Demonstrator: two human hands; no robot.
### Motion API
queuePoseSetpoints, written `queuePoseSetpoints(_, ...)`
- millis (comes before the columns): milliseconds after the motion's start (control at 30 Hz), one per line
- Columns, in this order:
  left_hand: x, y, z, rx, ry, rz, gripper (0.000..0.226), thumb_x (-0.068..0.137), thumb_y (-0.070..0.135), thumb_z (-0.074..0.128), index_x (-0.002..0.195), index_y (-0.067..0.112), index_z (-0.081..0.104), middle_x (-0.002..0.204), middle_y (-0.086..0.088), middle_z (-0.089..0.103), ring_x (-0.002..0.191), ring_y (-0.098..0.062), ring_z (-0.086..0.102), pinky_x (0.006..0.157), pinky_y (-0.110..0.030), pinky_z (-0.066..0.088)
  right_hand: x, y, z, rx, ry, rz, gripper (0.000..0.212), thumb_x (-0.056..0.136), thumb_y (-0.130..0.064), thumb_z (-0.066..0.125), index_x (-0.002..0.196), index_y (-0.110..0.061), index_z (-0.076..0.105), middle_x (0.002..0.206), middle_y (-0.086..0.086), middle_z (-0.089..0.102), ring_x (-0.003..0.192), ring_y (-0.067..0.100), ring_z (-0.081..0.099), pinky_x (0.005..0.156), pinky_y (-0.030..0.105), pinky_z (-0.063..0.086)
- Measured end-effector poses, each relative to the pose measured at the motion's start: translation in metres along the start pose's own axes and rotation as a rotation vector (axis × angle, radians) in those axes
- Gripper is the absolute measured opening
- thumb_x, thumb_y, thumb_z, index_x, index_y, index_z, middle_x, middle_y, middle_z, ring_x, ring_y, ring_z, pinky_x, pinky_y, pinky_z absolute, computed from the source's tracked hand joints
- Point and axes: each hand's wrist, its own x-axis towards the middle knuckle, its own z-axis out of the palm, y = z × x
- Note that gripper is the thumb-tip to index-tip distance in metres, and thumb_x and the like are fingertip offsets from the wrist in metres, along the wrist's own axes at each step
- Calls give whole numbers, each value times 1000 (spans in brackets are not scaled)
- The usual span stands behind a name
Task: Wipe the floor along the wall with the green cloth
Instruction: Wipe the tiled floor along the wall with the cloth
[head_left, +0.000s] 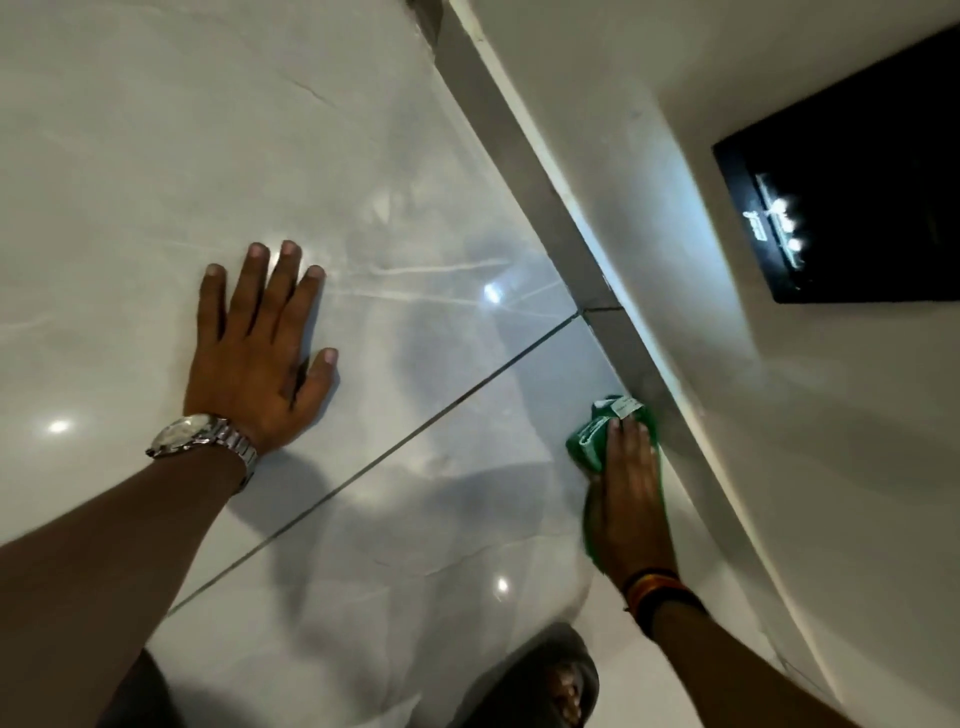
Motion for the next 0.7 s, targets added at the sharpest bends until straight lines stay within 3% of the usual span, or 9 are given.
queuePoseSetpoints(133,1,-1,2,16,15,17,83,101,49,39,175,15,19,185,-12,11,172,-37,8,139,-53,-7,68,-35,-21,22,-15,-183,73,93,-5,55,158,-4,22,165,18,24,154,34,20,122,57,26)
queuePoseSetpoints(300,1,-1,2,14,3,11,84,101,49,38,175,16,17,185,-11,9,172,-35,5,139,-54,-7,156,-139,-23,139,171,-119,73,92,1,41,160,-9,17,169,12,17,157,27,13,128,49,6)
queuePoseSetpoints(400,0,0,2,15,-2,6,83,102,48,39,175,15,19,185,-12,10,172,-36,7,139,-57,-5,177,-173,-22,118,207,-179,78,89,5,46,160,-10,19,169,11,16,157,29,9,128,48,3)
queuePoseSetpoints(500,2,2,-1,7,6,3,84,100,47,40,174,13,22,184,-15,13,171,-38,9,139,-59,-2,152,-165,-19,-8,109,-512,89,84,11,49,161,-16,15,170,6,14,158,26,5,128,48,3)
queuePoseSetpoints(567,2,2,-1,8,11,6,84,100,47,40,174,12,23,184,-15,14,171,-39,10,138,-60,-1,119,-139,-12,-85,8,-629,95,82,13,51,162,-18,11,171,1,7,158,23,1,128,47,3)
queuePoseSetpoints(633,0,2,0,14,17,5,83,101,47,39,174,11,22,184,-15,15,171,-39,10,139,-60,-1,87,-103,-10,-82,-25,-525,91,85,11,55,162,-17,14,170,1,7,158,24,3,128,46,5)
queuePoseSetpoints(700,-1,2,0,17,23,12,83,101,47,39,174,11,22,184,-16,15,171,-39,11,139,-58,-2,77,-76,-20,-45,-12,-337,80,90,4,55,160,-13,20,167,6,13,157,29,12,126,53,17)
